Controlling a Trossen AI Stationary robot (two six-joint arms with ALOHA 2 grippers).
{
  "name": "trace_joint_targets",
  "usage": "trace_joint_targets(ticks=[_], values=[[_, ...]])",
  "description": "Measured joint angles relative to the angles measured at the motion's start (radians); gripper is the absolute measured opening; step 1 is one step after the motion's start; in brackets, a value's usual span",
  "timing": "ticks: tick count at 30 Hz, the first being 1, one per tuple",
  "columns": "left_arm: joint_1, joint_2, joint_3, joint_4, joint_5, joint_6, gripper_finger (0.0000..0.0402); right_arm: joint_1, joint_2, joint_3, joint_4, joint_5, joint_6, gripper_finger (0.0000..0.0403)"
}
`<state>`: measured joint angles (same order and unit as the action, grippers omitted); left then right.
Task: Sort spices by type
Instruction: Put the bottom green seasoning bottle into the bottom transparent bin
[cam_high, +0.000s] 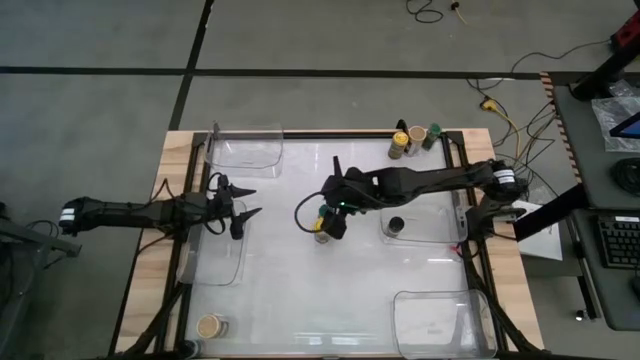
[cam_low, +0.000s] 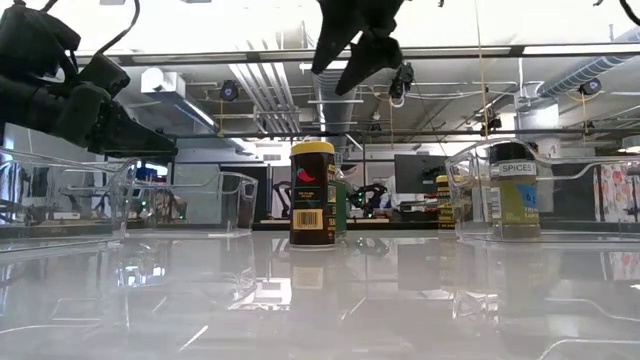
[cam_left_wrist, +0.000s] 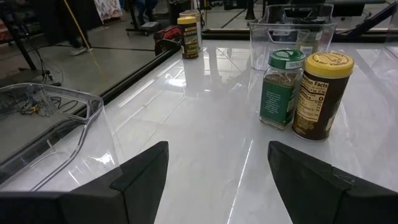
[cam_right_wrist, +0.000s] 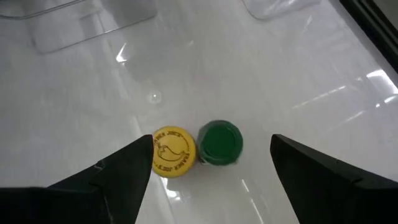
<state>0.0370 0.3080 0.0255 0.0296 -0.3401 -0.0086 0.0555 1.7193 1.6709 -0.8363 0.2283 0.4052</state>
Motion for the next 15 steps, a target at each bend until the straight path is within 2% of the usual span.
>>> trace_joint_targets(ticks=[8, 15], values=[[0.0, 0.003, 0.0, 0.0, 0.0, 0.0, 0.026, -0.022, 0.07, 0.061, -0.061, 0.0, 0.013, 0.03], [0.0, 0.004, 0.0, 0.0, 0.0, 0.0, 0.026, -0.042, 0.125, 0.061, -0.093, -0.001, 0.092, 0.033]])
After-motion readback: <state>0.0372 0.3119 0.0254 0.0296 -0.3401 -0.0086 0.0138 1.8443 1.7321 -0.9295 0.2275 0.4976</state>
